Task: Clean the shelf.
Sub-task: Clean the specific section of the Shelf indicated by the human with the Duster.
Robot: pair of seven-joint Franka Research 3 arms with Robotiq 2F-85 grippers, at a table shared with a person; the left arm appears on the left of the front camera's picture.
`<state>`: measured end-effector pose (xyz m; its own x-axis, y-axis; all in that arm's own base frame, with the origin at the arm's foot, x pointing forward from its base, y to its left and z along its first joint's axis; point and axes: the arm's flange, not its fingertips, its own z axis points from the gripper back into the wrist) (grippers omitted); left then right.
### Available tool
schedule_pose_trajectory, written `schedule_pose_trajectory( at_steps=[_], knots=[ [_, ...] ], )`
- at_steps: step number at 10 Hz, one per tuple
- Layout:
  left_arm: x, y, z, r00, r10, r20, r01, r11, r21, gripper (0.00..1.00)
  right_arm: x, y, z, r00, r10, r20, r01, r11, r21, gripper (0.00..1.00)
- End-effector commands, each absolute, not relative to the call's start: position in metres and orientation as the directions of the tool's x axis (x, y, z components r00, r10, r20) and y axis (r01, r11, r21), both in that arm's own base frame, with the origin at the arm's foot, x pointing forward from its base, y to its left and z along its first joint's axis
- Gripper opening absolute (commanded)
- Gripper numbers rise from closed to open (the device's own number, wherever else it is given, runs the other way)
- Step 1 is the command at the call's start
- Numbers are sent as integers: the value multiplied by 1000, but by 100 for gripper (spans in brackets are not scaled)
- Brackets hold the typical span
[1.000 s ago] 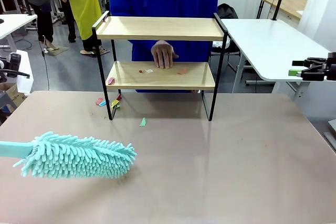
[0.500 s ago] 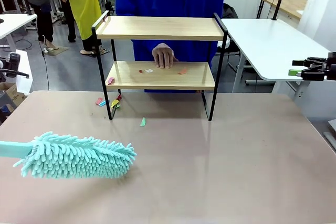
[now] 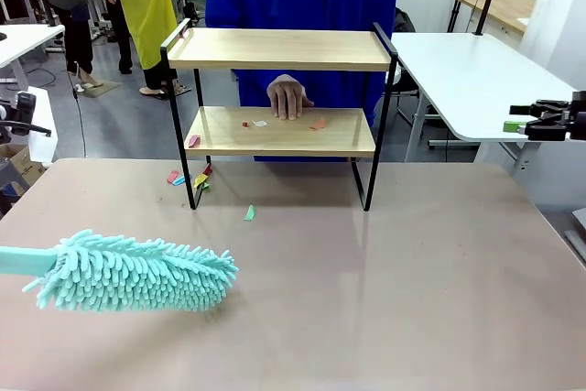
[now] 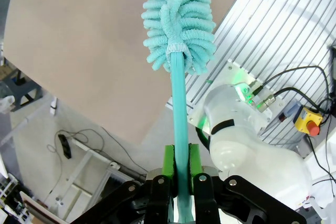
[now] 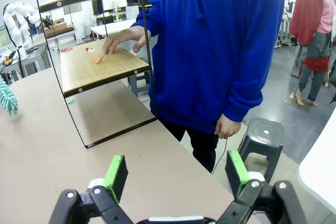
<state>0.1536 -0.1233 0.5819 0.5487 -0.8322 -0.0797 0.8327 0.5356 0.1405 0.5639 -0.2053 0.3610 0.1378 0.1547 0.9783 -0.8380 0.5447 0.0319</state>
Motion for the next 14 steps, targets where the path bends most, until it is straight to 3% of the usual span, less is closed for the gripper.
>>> schedule_pose_trajectory(
  at_steps=[1, 2, 5, 10, 12, 14],
  knots=[
    [151, -121, 580, 545, -835, -75, 835, 532, 141, 13, 565, -203, 365, 131, 157, 979, -840, 542, 25, 100],
    [154, -123, 582, 549, -832, -80, 833, 536, 140, 13, 565, -203, 365, 131, 157, 979, -840, 542, 25, 100],
    [162, -137, 587, 590, -788, 174, 803, 596, -24, 13, 565, -203, 365, 131, 157, 979, -840, 542, 25, 100],
    [166, -227, 616, 792, -382, 477, 524, 826, -209, 13, 565, -203, 365, 131, 157, 979, -840, 542, 25, 100],
    [176, -271, 615, 828, -232, 511, 368, 912, -183, 13, 565, -203, 365, 131, 157, 979, -840, 542, 25, 100],
    [199, -316, 611, 842, -229, 489, 387, 887, -250, 13, 565, -203, 365, 131, 157, 979, -840, 542, 25, 100]
  ],
)
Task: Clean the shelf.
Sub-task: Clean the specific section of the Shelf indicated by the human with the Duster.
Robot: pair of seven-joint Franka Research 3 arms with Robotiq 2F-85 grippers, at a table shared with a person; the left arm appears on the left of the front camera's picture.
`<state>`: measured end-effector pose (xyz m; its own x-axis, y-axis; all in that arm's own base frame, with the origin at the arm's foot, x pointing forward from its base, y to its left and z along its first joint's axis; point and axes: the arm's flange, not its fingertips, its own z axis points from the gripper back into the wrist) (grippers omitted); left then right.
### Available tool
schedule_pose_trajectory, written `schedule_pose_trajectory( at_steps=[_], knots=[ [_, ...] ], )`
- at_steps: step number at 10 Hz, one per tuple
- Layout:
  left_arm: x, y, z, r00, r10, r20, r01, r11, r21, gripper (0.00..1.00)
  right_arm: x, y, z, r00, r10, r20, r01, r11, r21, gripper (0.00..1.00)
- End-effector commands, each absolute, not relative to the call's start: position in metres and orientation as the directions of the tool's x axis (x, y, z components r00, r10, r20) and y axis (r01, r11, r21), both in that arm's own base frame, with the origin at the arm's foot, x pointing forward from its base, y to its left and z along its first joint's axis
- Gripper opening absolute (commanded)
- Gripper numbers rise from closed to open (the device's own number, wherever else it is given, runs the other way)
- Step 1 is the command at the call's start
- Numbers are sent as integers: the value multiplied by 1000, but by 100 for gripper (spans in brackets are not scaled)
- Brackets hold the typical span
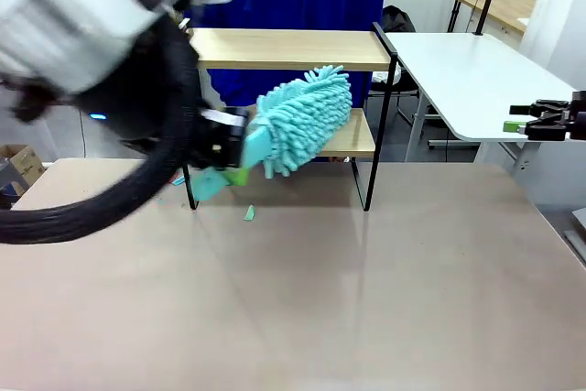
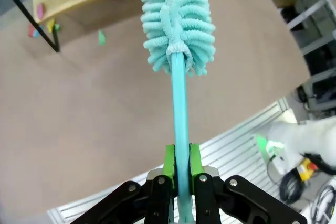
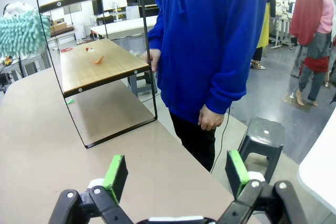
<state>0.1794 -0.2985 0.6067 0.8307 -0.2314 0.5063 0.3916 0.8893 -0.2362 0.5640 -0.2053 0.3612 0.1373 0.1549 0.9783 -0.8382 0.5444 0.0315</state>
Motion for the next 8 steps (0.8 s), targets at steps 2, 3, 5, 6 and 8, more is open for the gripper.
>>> schedule_pose_trajectory(
  at_steps=[2, 3, 5, 6, 8],
  knots=[
    [179, -299, 607, 831, -231, 506, 392, 889, -236, 13, 565, -203, 365, 131, 157, 979, -840, 542, 25, 100],
    [179, -299, 607, 831, -231, 506, 392, 889, -236, 13, 565, -203, 365, 131, 157, 979, -840, 542, 25, 100],
    [196, -317, 600, 847, -242, 474, 390, 888, -243, 13, 565, -203, 365, 131, 157, 979, -840, 542, 25, 100],
    [195, -337, 596, 855, -175, 488, 339, 900, -272, 13, 565, -203, 365, 131, 157, 979, -840, 542, 25, 100],
    [217, -376, 579, 860, -110, 499, 309, 890, -336, 13, 565, -203, 365, 131, 157, 979, -840, 542, 25, 100]
  ],
)
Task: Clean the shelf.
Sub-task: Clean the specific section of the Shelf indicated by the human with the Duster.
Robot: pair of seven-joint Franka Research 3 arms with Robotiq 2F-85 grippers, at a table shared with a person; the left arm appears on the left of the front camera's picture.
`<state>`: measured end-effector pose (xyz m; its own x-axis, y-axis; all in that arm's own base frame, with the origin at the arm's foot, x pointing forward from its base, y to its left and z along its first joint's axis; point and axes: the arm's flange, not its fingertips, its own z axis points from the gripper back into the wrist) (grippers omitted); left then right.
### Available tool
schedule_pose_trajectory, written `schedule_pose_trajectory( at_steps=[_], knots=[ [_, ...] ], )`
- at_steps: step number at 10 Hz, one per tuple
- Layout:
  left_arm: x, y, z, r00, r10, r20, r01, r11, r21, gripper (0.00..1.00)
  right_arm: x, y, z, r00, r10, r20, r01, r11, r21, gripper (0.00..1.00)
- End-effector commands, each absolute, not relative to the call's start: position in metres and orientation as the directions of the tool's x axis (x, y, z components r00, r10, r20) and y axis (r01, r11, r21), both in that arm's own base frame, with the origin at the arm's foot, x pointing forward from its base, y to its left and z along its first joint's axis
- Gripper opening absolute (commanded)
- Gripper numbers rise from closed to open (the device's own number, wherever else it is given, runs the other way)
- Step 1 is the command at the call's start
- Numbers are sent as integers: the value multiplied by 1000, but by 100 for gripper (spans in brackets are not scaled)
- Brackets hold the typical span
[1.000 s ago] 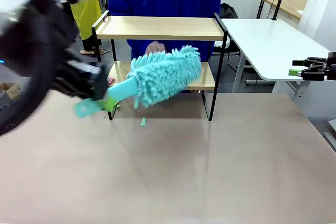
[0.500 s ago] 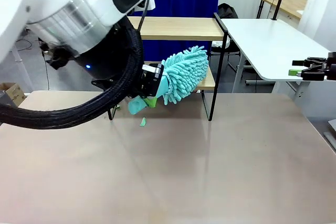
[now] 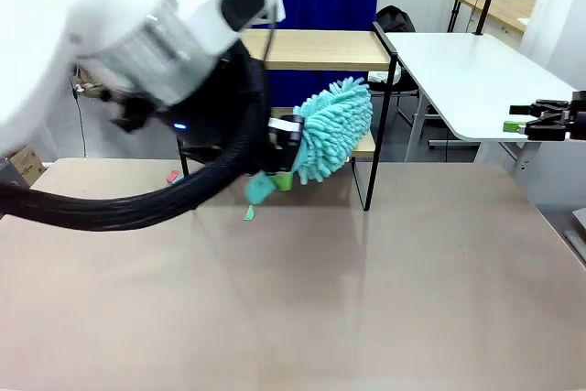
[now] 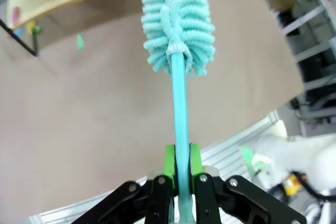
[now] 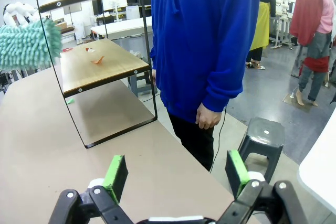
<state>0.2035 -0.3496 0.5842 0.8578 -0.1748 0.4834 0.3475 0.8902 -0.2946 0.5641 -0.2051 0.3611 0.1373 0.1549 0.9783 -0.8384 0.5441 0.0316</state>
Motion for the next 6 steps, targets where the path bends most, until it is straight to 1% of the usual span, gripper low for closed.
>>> schedule_pose_trajectory(
  at_steps=[1, 2, 5, 6],
  knots=[
    [230, -394, 576, 856, -43, 515, 278, 878, -389, 13, 565, -203, 365, 131, 157, 979, -840, 542, 25, 100],
    [236, -410, 572, 852, -14, 523, 270, 868, -417, 13, 565, -203, 365, 131, 157, 979, -840, 542, 25, 100],
    [278, -444, 540, 886, 112, 451, 144, 856, -497, 13, 565, -203, 365, 131, 157, 979, -840, 542, 25, 100],
    [287, -456, 532, 883, 140, 448, 129, 845, -519, 13, 565, -203, 365, 131, 157, 979, -840, 542, 25, 100]
  ],
)
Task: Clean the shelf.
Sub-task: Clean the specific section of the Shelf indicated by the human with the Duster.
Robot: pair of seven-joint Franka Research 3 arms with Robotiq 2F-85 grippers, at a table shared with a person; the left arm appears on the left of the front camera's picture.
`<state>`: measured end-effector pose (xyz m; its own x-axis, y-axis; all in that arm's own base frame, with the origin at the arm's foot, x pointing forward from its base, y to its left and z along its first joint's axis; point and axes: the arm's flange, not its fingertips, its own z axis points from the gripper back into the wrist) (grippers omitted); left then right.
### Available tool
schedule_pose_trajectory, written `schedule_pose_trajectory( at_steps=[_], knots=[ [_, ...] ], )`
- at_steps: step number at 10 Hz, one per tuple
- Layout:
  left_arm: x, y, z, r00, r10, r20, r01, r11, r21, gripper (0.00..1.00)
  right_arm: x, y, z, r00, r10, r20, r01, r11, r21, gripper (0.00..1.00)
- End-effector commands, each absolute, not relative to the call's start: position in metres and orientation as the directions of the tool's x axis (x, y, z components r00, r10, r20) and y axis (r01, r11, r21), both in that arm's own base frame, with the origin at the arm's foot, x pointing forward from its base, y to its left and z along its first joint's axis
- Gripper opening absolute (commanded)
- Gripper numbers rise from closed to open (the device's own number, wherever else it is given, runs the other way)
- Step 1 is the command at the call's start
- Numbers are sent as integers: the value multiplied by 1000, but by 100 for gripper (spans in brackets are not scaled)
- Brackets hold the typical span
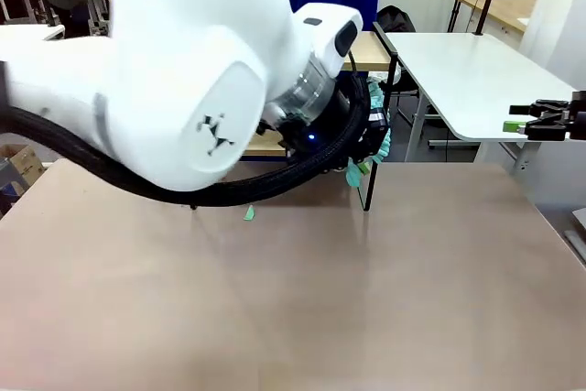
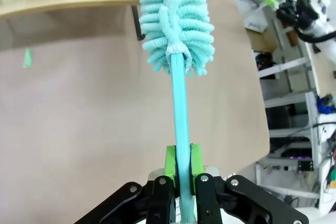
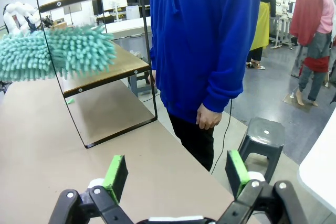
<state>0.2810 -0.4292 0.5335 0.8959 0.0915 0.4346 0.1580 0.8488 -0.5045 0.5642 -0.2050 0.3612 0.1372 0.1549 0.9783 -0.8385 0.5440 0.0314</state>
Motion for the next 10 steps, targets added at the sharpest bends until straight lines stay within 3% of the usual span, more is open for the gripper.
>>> schedule_pose_trajectory(
  at_steps=[1, 5, 10],
  knots=[
    [295, -466, 527, 872, 168, 461, 109, 850, -516, 13, 565, -203, 365, 131, 157, 979, -840, 542, 25, 100],
    [308, -474, 509, 817, 246, 522, 71, 855, -514, 13, 565, -203, 365, 131, 157, 979, -840, 542, 25, 100],
    [331, -481, 492, 791, 217, 572, 94, 880, -465, 13, 565, -203, 365, 131, 157, 979, -840, 542, 25, 100]
  ],
)
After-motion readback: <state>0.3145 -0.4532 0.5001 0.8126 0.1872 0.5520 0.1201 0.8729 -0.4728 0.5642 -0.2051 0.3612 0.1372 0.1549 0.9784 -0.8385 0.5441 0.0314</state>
